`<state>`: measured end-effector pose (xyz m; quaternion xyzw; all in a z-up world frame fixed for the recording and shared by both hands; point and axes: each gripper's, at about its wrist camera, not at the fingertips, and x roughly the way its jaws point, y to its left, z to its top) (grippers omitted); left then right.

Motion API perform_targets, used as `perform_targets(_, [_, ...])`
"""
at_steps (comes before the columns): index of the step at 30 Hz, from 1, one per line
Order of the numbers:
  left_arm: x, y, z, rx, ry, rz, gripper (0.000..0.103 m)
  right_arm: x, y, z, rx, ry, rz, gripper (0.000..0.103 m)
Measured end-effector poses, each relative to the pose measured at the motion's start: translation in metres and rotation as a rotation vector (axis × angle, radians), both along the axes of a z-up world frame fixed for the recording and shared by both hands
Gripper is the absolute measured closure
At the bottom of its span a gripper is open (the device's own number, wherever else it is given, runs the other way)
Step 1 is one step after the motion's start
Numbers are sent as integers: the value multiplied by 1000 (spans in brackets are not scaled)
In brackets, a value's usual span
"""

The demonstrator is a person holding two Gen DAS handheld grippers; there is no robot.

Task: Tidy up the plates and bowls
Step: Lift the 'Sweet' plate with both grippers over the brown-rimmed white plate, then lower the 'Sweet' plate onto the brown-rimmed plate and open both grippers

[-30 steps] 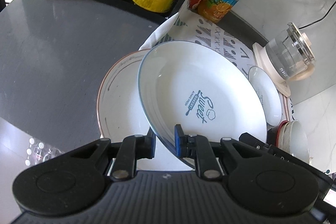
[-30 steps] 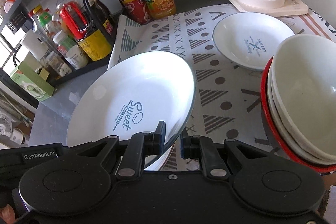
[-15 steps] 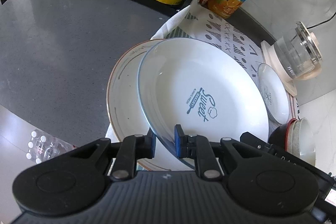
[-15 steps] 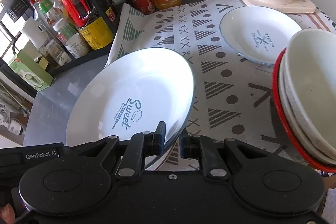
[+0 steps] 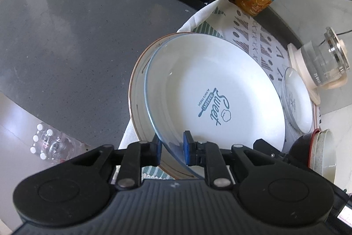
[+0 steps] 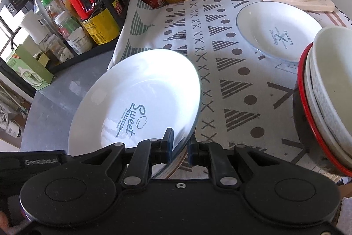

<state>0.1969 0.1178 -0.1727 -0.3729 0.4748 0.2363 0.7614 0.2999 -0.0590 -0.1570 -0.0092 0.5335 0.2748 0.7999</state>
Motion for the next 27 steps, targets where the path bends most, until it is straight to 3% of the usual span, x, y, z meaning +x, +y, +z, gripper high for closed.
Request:
perform_targets(2, [2,-1,9,51,30,-9,85,1,0,0,-2,5,-4,91])
perform_targets(5, [4,4,16,56,47,-8,84,0,1,0,-6,1,-2,91])
perform_targets(12, [0,10,26,147,35,-21,83,2,0,-5,-33,10,-14,90])
perform_targets(27, [-3,19,12,123,79,15,82,3,7,-13,-42,27,8,83])
